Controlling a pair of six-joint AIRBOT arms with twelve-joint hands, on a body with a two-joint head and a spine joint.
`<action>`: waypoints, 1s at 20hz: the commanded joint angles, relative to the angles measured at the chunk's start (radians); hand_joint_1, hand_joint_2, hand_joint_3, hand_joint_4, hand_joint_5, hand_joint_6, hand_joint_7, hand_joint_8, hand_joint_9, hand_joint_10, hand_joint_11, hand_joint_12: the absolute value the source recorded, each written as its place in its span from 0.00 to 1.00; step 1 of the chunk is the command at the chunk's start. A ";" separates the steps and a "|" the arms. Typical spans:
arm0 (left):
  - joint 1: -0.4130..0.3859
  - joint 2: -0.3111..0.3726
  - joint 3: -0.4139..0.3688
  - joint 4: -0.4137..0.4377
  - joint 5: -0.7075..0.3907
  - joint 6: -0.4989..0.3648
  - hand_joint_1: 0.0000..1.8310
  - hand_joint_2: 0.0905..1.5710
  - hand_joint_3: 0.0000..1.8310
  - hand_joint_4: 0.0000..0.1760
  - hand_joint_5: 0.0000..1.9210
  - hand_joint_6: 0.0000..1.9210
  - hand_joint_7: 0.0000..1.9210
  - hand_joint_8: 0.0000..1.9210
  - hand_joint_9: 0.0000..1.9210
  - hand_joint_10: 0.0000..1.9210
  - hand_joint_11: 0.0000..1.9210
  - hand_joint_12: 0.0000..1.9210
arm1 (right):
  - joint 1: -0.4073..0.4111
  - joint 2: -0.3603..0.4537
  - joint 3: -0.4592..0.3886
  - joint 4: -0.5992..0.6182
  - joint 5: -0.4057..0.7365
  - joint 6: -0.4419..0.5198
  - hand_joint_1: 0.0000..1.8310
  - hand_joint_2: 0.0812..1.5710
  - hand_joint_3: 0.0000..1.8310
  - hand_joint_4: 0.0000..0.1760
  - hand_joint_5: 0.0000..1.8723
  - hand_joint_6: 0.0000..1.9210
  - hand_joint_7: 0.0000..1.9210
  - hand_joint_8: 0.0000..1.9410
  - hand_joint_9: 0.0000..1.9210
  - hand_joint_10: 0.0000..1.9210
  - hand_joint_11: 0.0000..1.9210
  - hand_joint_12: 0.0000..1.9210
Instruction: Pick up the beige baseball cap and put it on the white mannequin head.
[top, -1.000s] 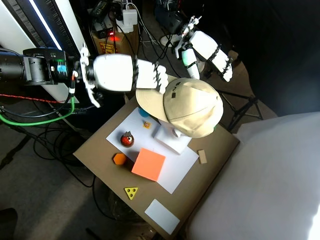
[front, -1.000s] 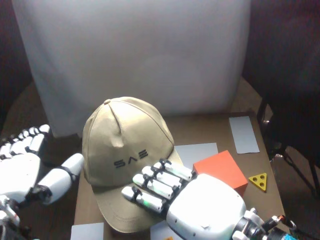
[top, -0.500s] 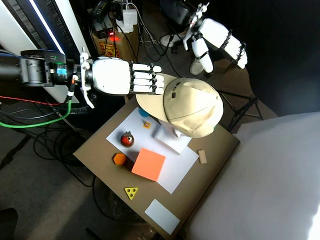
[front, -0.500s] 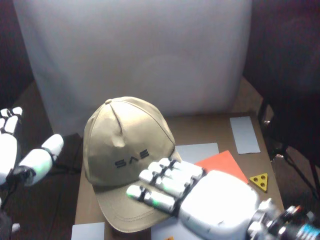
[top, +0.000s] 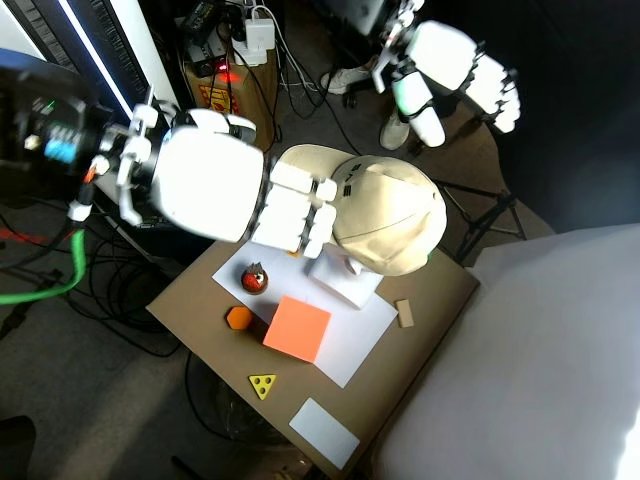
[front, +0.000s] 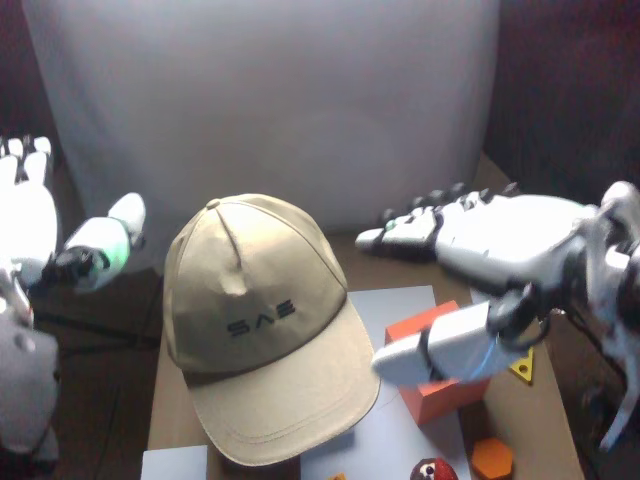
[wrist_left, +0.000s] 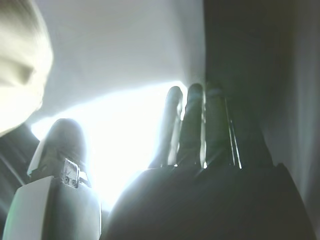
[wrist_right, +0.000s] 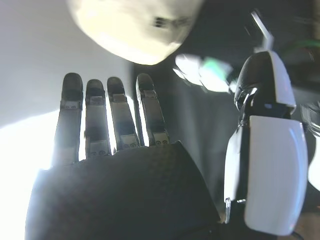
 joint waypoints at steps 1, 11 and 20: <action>-0.013 0.015 0.000 0.047 -0.092 0.014 0.03 0.71 0.00 0.07 0.18 0.01 0.18 0.01 0.16 0.01 0.00 0.34 | 0.020 0.012 -0.008 0.014 0.050 -0.024 0.26 0.59 0.00 0.24 0.21 0.01 0.27 0.02 0.27 0.04 0.09 0.59; -0.250 0.062 -0.213 -0.068 -0.056 0.192 0.37 0.74 0.00 0.00 0.58 0.99 0.63 1.00 0.66 1.00 0.69 1.00 | 0.047 -0.013 0.031 0.153 0.183 -0.209 0.36 0.80 0.03 0.00 0.64 1.00 0.72 1.00 0.83 1.00 0.94 1.00; -0.309 0.153 -0.351 -0.107 -0.061 0.258 0.44 0.78 0.00 0.00 0.66 0.41 0.75 1.00 0.78 1.00 0.81 1.00 | 0.045 -0.007 0.033 0.155 0.178 -0.219 0.39 0.92 0.00 1.00 0.68 1.00 0.77 1.00 0.88 1.00 0.98 1.00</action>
